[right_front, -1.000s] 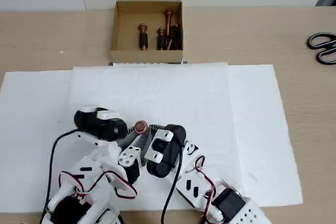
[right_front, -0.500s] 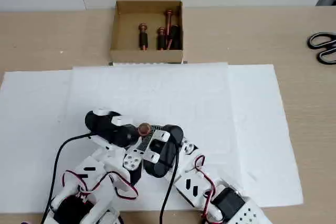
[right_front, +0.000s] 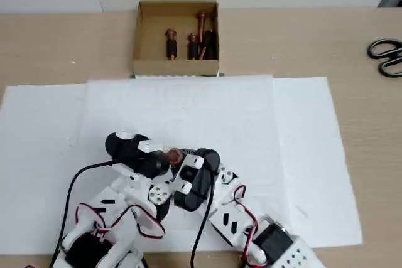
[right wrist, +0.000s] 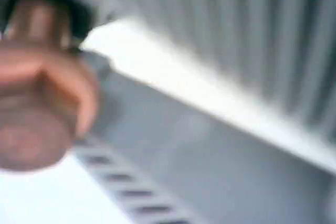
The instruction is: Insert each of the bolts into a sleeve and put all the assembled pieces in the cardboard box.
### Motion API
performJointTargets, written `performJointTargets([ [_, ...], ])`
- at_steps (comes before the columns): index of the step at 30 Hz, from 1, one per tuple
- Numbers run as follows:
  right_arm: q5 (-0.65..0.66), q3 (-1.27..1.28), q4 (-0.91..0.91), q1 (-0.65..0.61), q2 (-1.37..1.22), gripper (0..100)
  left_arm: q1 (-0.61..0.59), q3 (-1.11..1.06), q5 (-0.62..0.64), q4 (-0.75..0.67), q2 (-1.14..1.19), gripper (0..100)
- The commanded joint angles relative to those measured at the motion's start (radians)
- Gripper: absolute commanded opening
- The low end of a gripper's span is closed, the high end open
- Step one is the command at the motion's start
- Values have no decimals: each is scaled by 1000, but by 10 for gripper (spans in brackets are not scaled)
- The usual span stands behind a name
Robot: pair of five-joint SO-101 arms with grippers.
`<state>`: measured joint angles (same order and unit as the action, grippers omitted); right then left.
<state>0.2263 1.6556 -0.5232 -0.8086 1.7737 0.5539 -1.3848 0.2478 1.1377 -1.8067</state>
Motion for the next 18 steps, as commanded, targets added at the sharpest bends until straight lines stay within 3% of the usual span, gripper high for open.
performJointTargets([
  [1, 8, -63, 33, 19, 27, 3, -12, -8, 0, 26, 46, 165],
  [5, 8, -61, 33, 19, 27, 3, -38, -5, -72, 68, 77, 166],
  [18, 8, -32, 36, 22, 28, 3, -160, 183, -138, 124, 144, 167],
])
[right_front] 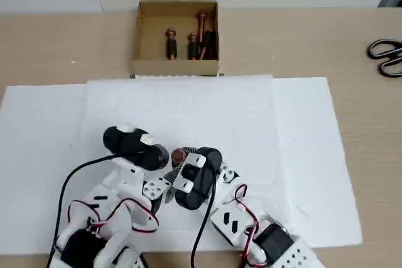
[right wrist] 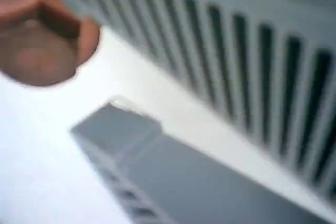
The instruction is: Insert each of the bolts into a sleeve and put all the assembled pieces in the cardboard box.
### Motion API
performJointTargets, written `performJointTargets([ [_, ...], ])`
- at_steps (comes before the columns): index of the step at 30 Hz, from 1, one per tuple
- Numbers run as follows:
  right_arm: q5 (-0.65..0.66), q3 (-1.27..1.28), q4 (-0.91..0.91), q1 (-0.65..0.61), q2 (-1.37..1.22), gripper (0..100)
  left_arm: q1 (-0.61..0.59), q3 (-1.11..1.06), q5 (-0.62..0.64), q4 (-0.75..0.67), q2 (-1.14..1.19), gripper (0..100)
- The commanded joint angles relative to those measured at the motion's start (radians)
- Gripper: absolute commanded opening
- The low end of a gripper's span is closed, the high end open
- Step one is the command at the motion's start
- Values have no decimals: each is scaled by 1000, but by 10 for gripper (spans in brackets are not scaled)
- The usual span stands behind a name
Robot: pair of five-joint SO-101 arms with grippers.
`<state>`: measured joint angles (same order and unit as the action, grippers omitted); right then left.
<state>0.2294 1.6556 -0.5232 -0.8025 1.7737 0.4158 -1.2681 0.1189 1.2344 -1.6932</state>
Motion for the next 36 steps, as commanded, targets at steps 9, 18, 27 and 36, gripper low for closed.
performJointTargets([
  [9, -2, -9, 35, 16, 28, 3, -143, 280, 31, 49, 28, 111],
  [18, -77, -12, 35, 59, 28, 3, -414, 283, 127, 74, 26, 6],
  [27, -247, -91, 36, 389, 18, 2, -585, 8, 127, 26, 26, 6],
  [36, -338, -170, 33, 423, 16, 2, -578, -242, 126, -203, 26, 6],
])
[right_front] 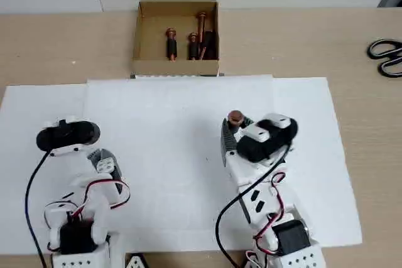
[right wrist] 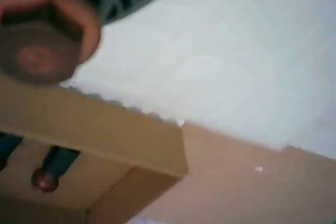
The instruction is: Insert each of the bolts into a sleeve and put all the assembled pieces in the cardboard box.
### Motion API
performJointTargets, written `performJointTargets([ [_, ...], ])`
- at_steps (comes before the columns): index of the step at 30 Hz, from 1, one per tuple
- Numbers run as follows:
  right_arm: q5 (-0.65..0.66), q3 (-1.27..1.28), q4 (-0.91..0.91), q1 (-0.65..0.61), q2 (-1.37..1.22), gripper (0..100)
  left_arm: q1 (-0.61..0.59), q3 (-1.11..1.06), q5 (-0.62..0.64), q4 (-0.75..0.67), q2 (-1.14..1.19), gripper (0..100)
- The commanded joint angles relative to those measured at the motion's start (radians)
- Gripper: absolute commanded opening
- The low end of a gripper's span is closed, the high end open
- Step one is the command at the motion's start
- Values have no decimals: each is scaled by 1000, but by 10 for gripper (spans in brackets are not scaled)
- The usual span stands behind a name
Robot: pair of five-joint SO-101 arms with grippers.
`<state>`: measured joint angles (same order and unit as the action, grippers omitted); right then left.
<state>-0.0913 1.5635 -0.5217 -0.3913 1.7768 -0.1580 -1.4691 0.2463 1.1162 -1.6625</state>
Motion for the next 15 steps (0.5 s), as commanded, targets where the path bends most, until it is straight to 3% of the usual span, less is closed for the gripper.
performJointTargets([
  [1, -17, -86, 31, 19, 12, 2, -5, -54, -2, -98, -5, 6],
  [6, -23, -181, 16, 50, -110, 2, 6, -87, 0, -101, -5, 6],
  [15, -97, -612, 38, 62, -691, 2, 140, -130, -2, -138, -5, 6],
])
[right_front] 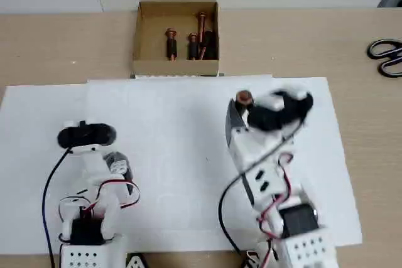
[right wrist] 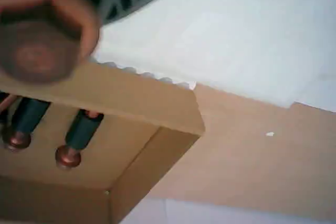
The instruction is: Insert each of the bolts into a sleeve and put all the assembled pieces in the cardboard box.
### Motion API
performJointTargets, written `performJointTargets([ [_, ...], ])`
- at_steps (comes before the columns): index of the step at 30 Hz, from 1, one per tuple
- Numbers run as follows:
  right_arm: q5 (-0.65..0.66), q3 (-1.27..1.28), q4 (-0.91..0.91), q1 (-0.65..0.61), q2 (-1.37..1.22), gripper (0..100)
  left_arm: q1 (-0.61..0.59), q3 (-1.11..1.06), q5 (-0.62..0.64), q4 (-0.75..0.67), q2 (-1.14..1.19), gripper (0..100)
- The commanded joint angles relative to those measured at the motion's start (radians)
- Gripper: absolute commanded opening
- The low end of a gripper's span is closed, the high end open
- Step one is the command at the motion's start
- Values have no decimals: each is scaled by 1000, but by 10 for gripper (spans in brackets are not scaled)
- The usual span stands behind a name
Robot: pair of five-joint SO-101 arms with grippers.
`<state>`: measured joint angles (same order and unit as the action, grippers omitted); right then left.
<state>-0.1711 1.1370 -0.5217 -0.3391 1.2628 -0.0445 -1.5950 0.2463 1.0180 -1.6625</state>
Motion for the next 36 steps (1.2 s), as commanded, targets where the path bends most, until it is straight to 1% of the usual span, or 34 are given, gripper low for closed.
performJointTargets([
  [1, -18, -230, 58, 10, -237, 2, 31, -4, -2, -46, -5, 6],
  [7, -15, -482, 179, 10, -572, 2, 29, -4, 0, -51, -5, 6],
  [10, -15, -628, 186, 10, -742, 2, 29, -4, 0, -51, -5, 6],
  [22, -15, -1421, 179, 12, -1495, 2, 29, -4, 6, -48, -5, 6],
  [31, -17, -1893, 180, 5, -2000, 2, 28, -4, 8, -48, -5, 6],
  [36, -20, -2130, 180, 8, -2215, 2, 28, -4, 8, -48, -5, 6],
])
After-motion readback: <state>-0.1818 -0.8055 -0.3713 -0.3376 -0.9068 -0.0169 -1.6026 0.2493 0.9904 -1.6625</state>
